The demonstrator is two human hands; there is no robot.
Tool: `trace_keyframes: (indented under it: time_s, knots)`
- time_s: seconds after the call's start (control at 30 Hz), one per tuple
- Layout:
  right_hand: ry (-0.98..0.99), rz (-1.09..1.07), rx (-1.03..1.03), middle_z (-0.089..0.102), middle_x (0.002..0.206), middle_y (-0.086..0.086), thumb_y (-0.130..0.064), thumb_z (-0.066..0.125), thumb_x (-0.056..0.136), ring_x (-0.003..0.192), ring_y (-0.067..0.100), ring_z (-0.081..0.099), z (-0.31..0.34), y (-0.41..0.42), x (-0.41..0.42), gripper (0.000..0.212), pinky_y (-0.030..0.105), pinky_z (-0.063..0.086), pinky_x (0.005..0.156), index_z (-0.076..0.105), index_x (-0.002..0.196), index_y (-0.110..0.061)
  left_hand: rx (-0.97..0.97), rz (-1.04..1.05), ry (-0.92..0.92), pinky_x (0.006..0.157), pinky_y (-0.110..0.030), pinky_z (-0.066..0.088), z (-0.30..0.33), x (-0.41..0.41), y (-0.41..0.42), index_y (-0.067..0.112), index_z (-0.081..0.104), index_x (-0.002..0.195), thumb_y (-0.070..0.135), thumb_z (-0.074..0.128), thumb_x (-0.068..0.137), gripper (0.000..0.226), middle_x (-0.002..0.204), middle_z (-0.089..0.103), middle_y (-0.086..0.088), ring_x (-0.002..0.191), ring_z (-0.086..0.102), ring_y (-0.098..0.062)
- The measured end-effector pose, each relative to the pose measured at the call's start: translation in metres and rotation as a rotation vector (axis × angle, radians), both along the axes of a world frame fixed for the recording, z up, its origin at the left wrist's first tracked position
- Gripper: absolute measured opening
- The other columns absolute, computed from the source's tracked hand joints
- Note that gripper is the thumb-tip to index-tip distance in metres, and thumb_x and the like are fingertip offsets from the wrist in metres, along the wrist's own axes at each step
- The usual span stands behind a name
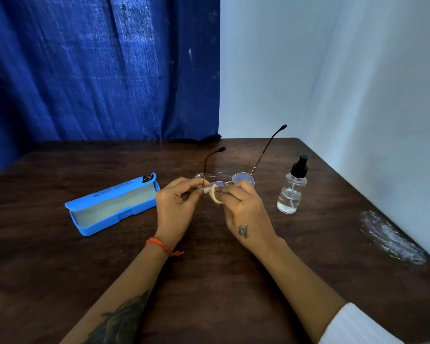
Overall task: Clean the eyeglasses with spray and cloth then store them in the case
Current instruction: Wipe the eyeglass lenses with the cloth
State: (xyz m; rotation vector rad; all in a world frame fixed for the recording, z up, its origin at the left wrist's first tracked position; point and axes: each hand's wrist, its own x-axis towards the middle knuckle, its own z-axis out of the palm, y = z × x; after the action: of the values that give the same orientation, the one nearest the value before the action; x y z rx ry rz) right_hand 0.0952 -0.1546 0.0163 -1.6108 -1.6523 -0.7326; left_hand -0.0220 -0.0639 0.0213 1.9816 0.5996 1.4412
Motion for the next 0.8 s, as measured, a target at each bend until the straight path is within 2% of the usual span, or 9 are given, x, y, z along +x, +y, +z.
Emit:
trace_keyframes:
  time_s: [0.07,0.13,0.2,0.27,0.33,0.4,0.5,0.7,0.8]
  knots:
    - [-0.032,-0.055,0.017,0.071,0.088,0.011,0.000,0.049,0.076,0.085,0.018,0.044,0.002,-0.001,-0.003,0.026,0.028,0.045,0.081,0.071,0.091,-0.001,0.003,0.000,-0.004,0.075,-0.011,0.047,0.001,-0.001,0.001,0.020,0.070,0.089,0.002,0.071,0.073,0.024,0.078,0.066,0.005,0.079,0.062,-0.006]
    - [-0.076,-0.139,-0.016,0.070,0.086,0.013,-0.002,0.051,0.075,0.085,0.020,0.044,0.002,0.001,-0.007,0.025,0.031,0.042,0.081,0.070,0.090,0.002,0.027,0.001,0.005,0.075,-0.011,0.047,0.001,-0.001,0.001,0.016,0.071,0.088,0.004,0.071,0.074,0.019,0.078,0.067,0.002,0.079,0.062,-0.006]
    - [-0.094,-0.216,-0.077,0.068,0.090,0.015,-0.007,0.055,0.079,0.083,0.024,0.051,-0.002,0.006,-0.012,0.023,0.032,0.040,0.080,0.069,0.094,0.003,0.055,0.003,0.024,0.074,-0.009,0.046,0.000,0.000,0.000,0.010,0.073,0.087,0.005,0.071,0.074,0.014,0.079,0.067,0.000,0.078,0.061,-0.003]
    - [-0.063,-0.255,-0.138,0.066,0.099,0.016,-0.016,0.046,0.085,0.082,0.028,0.056,-0.006,0.010,-0.014,0.032,0.031,0.040,0.079,0.066,0.102,0.003,0.075,0.011,0.039,0.074,-0.008,0.045,-0.002,0.002,-0.001,0.006,0.072,0.088,0.005,0.070,0.073,0.015,0.080,0.067,0.000,0.078,0.059,0.004]
    - [-0.022,-0.209,-0.134,0.065,0.104,0.016,-0.013,0.047,0.085,0.082,0.028,0.056,-0.008,0.012,-0.012,0.032,0.030,0.039,0.080,0.066,0.106,0.003,0.076,0.020,0.040,0.074,-0.007,0.044,-0.004,0.002,-0.001,0.005,0.072,0.090,0.005,0.069,0.073,0.017,0.080,0.066,0.000,0.078,0.058,0.008]
    - [0.029,-0.115,-0.103,0.066,0.105,0.013,-0.007,0.051,0.083,0.080,0.027,0.055,-0.007,0.010,-0.010,0.028,0.028,0.039,0.081,0.067,0.105,0.001,0.055,0.020,0.031,0.074,-0.008,0.045,-0.005,0.002,-0.001,0.007,0.072,0.090,0.003,0.070,0.073,0.017,0.079,0.067,0.000,0.078,0.060,0.003]
    - [0.044,-0.020,-0.066,0.069,0.101,0.010,-0.009,0.048,0.085,0.082,0.026,0.057,-0.004,0.007,-0.002,0.028,0.023,0.040,0.081,0.070,0.101,-0.003,0.012,0.012,0.003,0.075,-0.010,0.048,-0.004,0.003,-0.002,0.008,0.072,0.090,0.004,0.071,0.073,0.017,0.080,0.068,0.001,0.080,0.062,-0.001]
    - [-0.026,-0.006,0.010,0.071,0.093,0.006,-0.002,0.055,0.082,0.084,0.016,0.047,-0.001,0.003,0.004,0.020,0.022,0.040,0.080,0.072,0.092,-0.005,-0.055,-0.016,-0.028,0.075,-0.008,0.046,0.000,0.003,-0.007,0.020,0.068,0.091,0.000,0.070,0.073,0.027,0.080,0.064,0.013,0.080,0.062,0.004]
    - [-0.006,-0.004,0.021,0.071,0.089,0.006,-0.001,0.051,0.079,0.081,0.020,0.053,0.000,-0.003,0.004,0.024,0.024,0.042,0.077,0.072,0.090,-0.006,-0.093,0.022,-0.050,0.074,-0.007,0.046,-0.001,0.001,-0.004,0.016,0.070,0.091,0.003,0.072,0.072,0.023,0.078,0.064,0.010,0.078,0.061,0.007]
